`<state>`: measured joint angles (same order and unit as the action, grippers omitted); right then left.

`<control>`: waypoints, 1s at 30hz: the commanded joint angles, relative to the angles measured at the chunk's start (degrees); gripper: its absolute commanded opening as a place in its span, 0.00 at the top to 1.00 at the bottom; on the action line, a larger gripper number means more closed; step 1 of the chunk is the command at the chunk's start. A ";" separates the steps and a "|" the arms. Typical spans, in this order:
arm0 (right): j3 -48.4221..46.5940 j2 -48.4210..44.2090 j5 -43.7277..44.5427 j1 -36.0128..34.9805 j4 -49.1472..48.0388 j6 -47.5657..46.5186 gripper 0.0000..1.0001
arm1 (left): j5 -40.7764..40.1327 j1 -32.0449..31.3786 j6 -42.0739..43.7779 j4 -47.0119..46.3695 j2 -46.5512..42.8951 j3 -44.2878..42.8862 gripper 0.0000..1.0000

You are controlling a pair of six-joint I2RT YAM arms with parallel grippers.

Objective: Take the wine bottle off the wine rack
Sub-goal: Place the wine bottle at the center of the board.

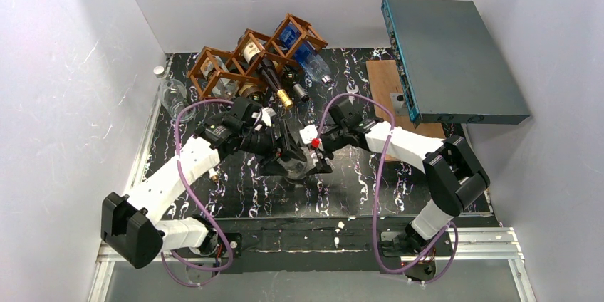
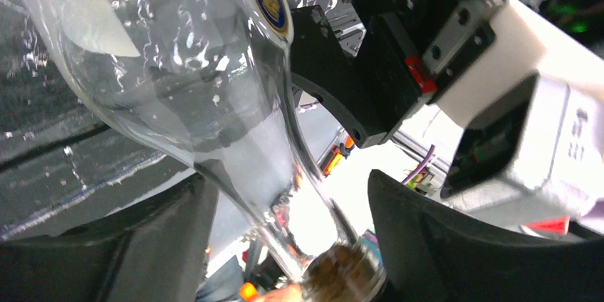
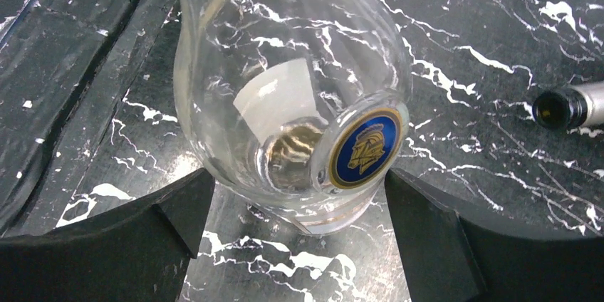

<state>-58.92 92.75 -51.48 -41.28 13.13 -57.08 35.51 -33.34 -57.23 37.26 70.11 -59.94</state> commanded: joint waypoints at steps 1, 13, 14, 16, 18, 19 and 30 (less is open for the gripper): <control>0.81 0.13 -4.44 2.21 -0.82 2.61 0.02 | -0.39 -0.06 4.21 -4.01 -2.63 -2.16 0.18; 0.78 -0.95 -6.62 6.01 0.06 3.10 0.02 | -10.90 -0.08 21.27 -9.59 -11.10 -1.26 0.02; 0.73 -1.10 -6.88 6.37 0.32 3.11 0.02 | -11.73 -0.06 22.51 -10.56 -12.66 -0.47 0.02; 0.54 -1.26 -7.42 6.97 0.98 2.98 0.02 | -13.51 -0.06 23.96 -15.08 -15.96 2.39 0.02; 0.16 -1.33 -8.30 7.55 2.23 2.16 0.01 | -14.57 -0.06 24.69 -21.87 -19.07 5.99 0.02; -0.20 -1.27 -8.73 7.73 3.10 1.71 0.02 | -14.93 -0.06 25.05 -24.74 -20.53 7.99 0.02; -2.88 -2.88 -10.83 10.43 10.86 -2.42 0.02 | -11.55 -0.07 43.74 -40.33 -24.91 16.57 0.02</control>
<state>-59.16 92.68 -59.46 -31.62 21.12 -57.87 22.92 -33.34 -23.53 2.87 45.63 -43.48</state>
